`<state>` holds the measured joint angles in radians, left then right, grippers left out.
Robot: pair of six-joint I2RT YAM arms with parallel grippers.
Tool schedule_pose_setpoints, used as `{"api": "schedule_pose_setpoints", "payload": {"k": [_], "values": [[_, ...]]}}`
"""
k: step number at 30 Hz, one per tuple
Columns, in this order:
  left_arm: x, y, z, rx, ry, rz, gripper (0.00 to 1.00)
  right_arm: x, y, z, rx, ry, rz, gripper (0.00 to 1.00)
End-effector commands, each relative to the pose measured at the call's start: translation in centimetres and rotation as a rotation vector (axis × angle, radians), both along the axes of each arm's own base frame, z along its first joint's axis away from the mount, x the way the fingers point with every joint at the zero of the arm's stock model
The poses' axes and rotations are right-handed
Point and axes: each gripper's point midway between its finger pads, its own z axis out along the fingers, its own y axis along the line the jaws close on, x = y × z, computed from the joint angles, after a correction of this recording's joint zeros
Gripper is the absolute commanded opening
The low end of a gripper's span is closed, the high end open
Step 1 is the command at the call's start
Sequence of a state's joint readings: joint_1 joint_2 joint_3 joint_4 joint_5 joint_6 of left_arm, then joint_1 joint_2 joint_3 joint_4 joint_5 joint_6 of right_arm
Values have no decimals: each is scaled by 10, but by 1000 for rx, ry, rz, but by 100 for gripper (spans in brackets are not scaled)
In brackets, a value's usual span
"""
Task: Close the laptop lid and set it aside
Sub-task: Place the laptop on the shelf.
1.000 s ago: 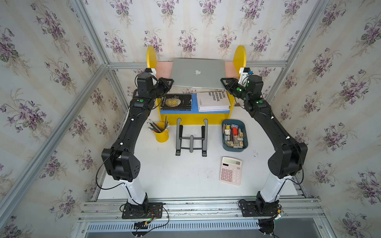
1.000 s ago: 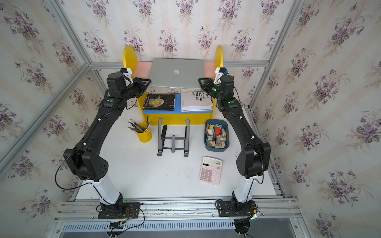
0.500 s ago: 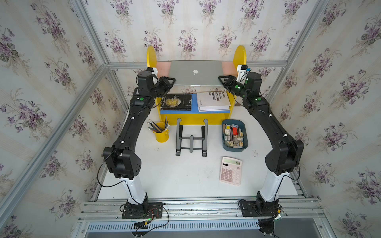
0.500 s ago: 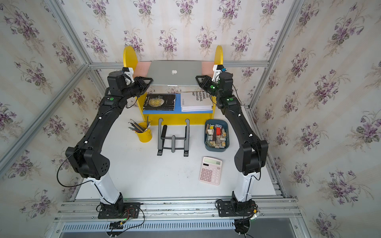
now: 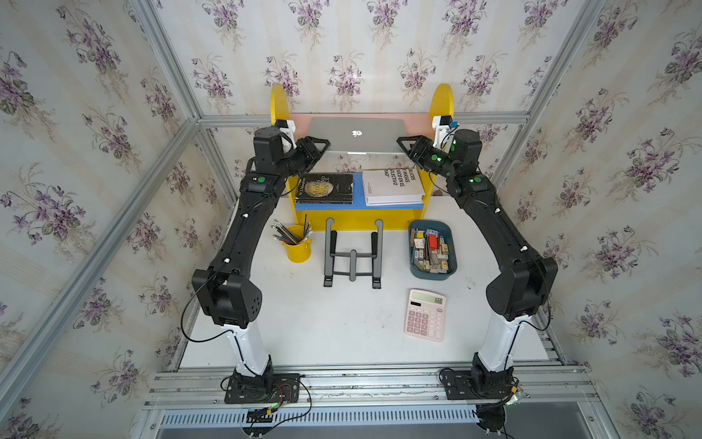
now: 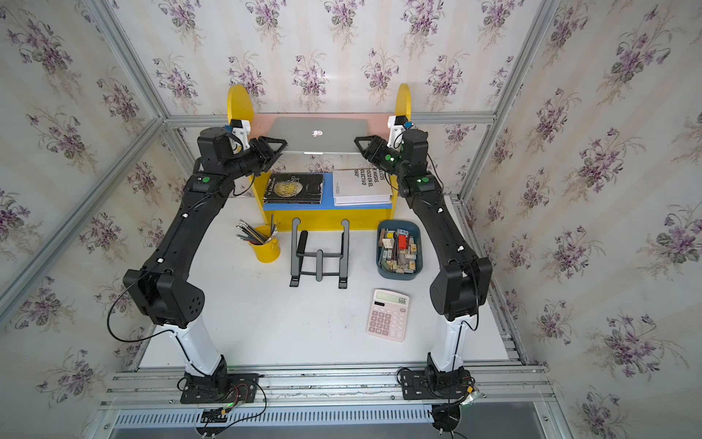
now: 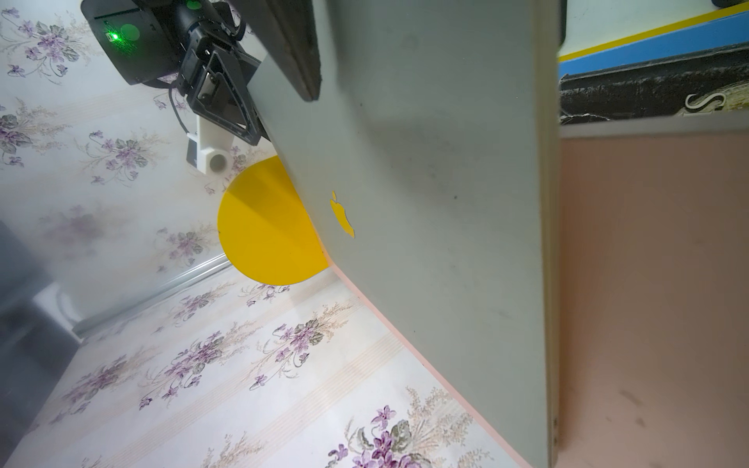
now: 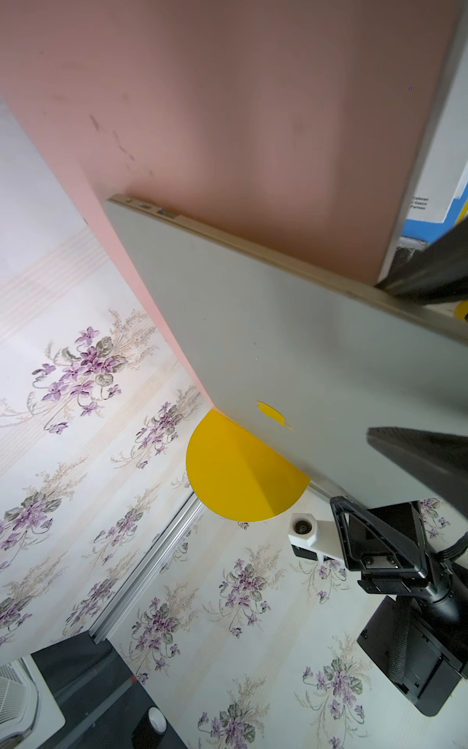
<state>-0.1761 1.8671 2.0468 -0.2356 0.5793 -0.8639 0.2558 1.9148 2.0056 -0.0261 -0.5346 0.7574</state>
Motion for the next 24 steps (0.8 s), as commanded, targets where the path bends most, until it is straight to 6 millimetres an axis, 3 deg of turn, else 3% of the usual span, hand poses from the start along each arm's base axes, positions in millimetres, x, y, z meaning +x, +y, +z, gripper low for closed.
{"api": "schedule_pose_setpoints", "payload": {"k": [1,15,24], "values": [[-4,-6,14,-7,-63,-40,58,-3,-1,21,-7,-103,6,55],[-7,-5,10,5,-56,-40,82,-4,-17,22,-43,-110,-30,65],[-15,1,8,19,-65,-50,87,-19,-33,15,-69,-132,-50,68]]}}
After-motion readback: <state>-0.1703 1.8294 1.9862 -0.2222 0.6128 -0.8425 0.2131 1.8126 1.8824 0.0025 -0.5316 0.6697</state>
